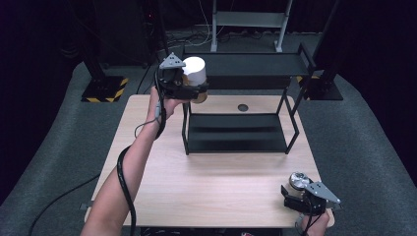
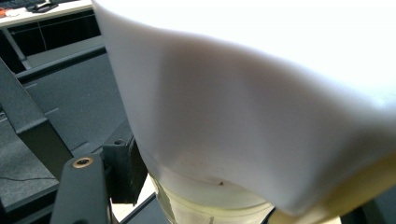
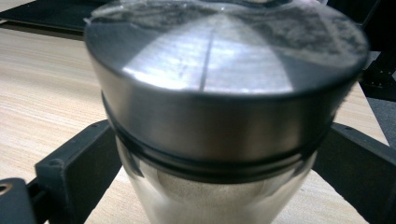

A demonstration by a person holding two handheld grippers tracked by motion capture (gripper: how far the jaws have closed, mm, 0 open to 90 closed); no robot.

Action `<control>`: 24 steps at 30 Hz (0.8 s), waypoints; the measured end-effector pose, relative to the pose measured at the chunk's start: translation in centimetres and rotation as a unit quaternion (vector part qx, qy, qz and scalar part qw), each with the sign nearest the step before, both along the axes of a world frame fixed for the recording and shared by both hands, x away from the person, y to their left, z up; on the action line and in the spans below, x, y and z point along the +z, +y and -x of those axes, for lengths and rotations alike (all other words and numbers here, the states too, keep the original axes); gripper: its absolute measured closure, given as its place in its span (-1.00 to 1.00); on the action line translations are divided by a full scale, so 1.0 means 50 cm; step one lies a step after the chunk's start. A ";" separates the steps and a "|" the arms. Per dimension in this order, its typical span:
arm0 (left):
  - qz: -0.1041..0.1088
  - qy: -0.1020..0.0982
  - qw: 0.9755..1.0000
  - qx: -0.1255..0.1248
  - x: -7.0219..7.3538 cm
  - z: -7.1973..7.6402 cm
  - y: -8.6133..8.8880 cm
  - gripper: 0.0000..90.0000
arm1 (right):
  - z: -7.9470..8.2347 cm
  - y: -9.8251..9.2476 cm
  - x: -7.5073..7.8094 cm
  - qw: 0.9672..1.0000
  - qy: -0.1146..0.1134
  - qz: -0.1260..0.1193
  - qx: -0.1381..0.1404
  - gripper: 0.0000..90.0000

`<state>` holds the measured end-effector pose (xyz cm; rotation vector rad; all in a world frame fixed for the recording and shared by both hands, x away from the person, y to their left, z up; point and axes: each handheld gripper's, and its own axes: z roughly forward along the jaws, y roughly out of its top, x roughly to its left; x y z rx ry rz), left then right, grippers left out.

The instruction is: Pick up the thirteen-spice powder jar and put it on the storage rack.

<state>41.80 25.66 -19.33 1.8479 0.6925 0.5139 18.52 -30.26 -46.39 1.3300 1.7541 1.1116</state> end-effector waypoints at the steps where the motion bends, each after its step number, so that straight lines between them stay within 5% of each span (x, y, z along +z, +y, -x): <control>1: 0.000 -0.001 1.000 -0.001 0.002 0.000 0.000 -0.33 | 0.000 0.000 0.000 1.000 0.000 0.000 0.000 -0.97; 24: 0.001 -0.007 1.000 -0.005 0.053 -0.008 0.001 -0.33 | 0.000 -0.001 0.000 1.000 0.000 0.001 0.001 -0.97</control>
